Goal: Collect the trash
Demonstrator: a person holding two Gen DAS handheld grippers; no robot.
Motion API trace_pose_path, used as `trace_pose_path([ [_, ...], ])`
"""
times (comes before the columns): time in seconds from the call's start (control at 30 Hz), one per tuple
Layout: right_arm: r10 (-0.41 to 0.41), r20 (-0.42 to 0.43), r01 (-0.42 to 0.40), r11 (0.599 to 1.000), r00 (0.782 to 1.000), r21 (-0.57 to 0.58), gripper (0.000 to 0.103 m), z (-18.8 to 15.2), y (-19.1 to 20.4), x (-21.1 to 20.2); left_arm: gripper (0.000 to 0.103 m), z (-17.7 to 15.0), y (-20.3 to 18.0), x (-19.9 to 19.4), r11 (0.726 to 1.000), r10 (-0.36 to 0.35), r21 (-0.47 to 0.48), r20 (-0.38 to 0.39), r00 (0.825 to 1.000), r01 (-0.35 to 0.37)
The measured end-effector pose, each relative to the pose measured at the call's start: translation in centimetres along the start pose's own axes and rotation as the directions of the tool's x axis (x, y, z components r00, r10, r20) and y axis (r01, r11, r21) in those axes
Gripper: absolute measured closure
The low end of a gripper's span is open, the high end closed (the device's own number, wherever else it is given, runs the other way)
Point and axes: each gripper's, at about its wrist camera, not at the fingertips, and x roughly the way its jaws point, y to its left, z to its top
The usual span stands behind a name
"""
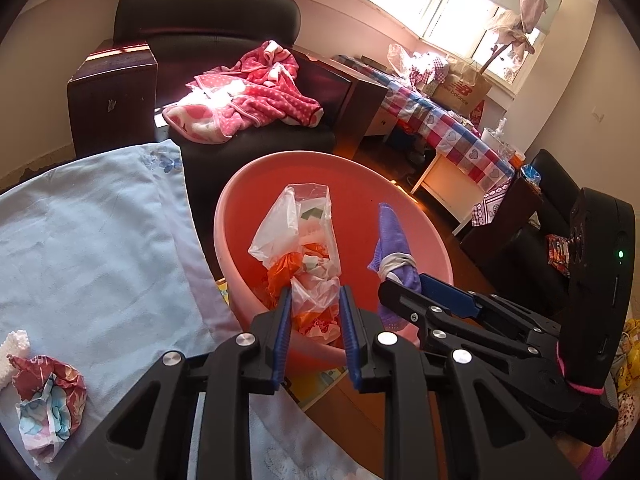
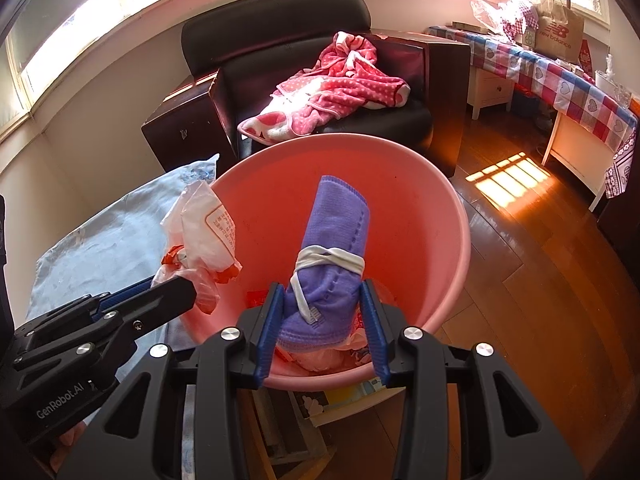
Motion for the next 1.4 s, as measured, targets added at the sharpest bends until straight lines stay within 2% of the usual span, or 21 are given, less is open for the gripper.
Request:
trace_pose_path([
  [0.1,-0.006,0.002,0.006,1.0,1.0,0.001,0.063,-0.1,0.1,0.1,0.08,-0.1,0.1,0.1,1.0,-0.002,-0.003,-0.005,1.0,0.002],
  [0.3,-0.012,0.005,0.012,1.0,1.0,0.005,0.063,-0.2,-0.2,0.0,0.066,-0.2,0.0,-0.3,1.0,-0.017,-0.004,0.008,1.0,0.017],
  [0.9,0.036,0.048,-0.034,0.998,0.998,-0.049,0.063,-0.7,2.6,-3.4,0.062,-1.0,-0.4,-5.5,1.0,0.018,-0.002,0.093,0.995,-0.018],
  [1.4,0.097,0.038,-0.09,0.986,0.995,-0.139,0.063,-2.7,7.5,-5.4,0.062,-3.7,2.8,-11.3,0.996,0.085,-0.039,0.143,0.986,-0.08],
])
